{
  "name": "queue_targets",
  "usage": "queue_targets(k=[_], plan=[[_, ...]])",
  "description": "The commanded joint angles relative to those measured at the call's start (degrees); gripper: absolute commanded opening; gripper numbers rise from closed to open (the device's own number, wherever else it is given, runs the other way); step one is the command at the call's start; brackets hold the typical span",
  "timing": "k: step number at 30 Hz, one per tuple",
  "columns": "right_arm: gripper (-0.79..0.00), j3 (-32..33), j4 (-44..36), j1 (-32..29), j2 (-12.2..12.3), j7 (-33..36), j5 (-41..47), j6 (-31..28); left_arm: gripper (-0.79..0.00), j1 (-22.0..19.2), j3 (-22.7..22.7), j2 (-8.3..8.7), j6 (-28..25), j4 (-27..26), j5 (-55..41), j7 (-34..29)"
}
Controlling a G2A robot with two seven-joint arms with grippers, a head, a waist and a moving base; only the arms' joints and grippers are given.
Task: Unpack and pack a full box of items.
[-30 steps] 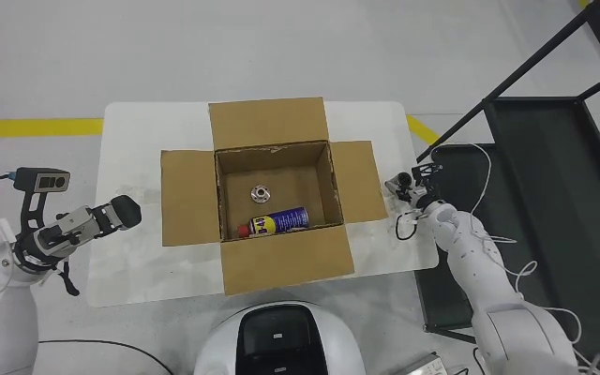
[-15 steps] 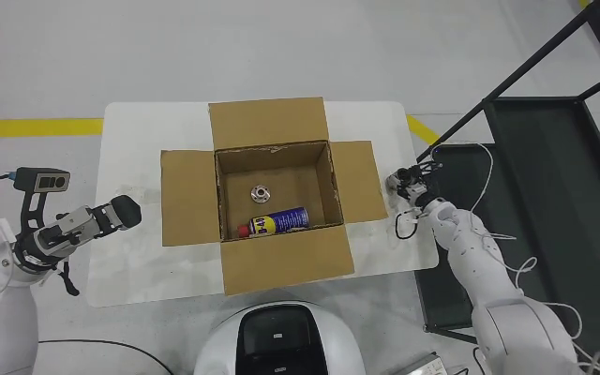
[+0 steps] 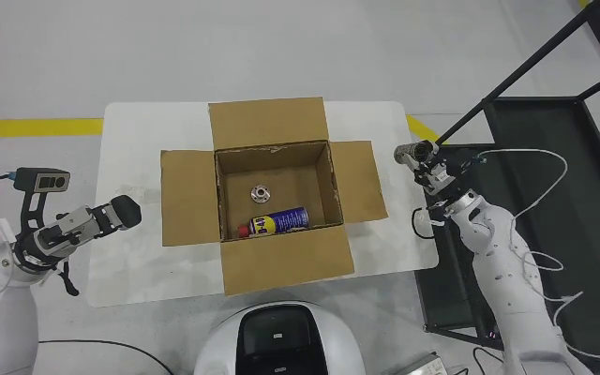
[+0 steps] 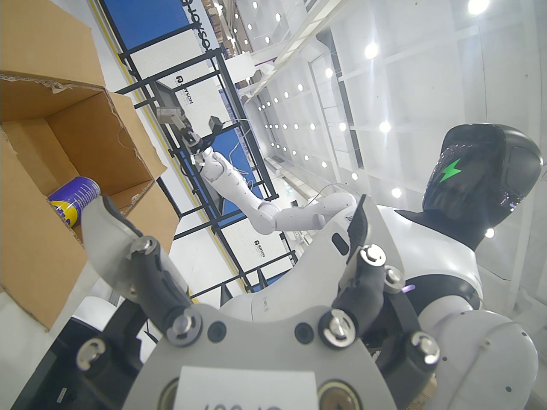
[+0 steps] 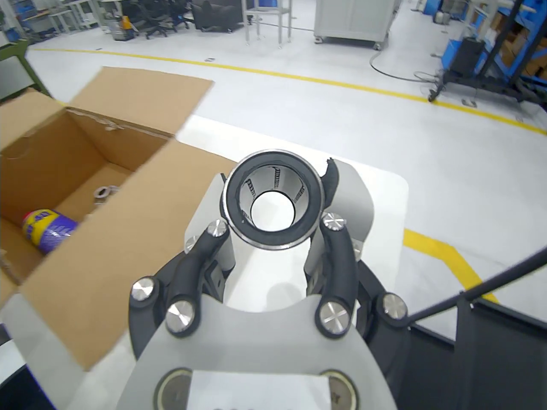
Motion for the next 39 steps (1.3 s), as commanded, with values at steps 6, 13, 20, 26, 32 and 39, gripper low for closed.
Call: queue_targets(k=[6, 13, 20, 26, 32, 39], plan=[[-0.785, -4.3, -23.0, -6.1, -0.2, 14.3, 2.4, 2.6, 0.0, 0.0, 0.0, 0.0, 0.0, 0.0, 0.0, 0.0], [-0.785, -13.6, -24.7, -2.1, -1.2, 25.2, 5.1, 5.5, 0.0, 0.0, 0.0, 0.0, 0.0, 0.0, 0.0, 0.0], [-0.785, -14.0, -24.3, -1.7, -1.2, 25.5, 5.8, 5.6, 0.0, 0.0, 0.0, 0.0, 0.0, 0.0, 0.0, 0.0], [-0.785, -14.0, -24.3, -1.7, -1.2, 25.5, 5.8, 5.6, 0.0, 0.0, 0.0, 0.0, 0.0, 0.0, 0.0, 0.0], [-0.785, -14.5, -24.4, -1.7, -1.3, 25.0, 6.5, 5.7, 0.0, 0.0, 0.0, 0.0, 0.0, 0.0, 0.0, 0.0], [-0.785, -25.0, -15.5, 11.2, -3.2, 29.8, 7.7, 4.6, 0.0, 0.0, 0.0, 0.0, 0.0, 0.0, 0.0, 0.0]])
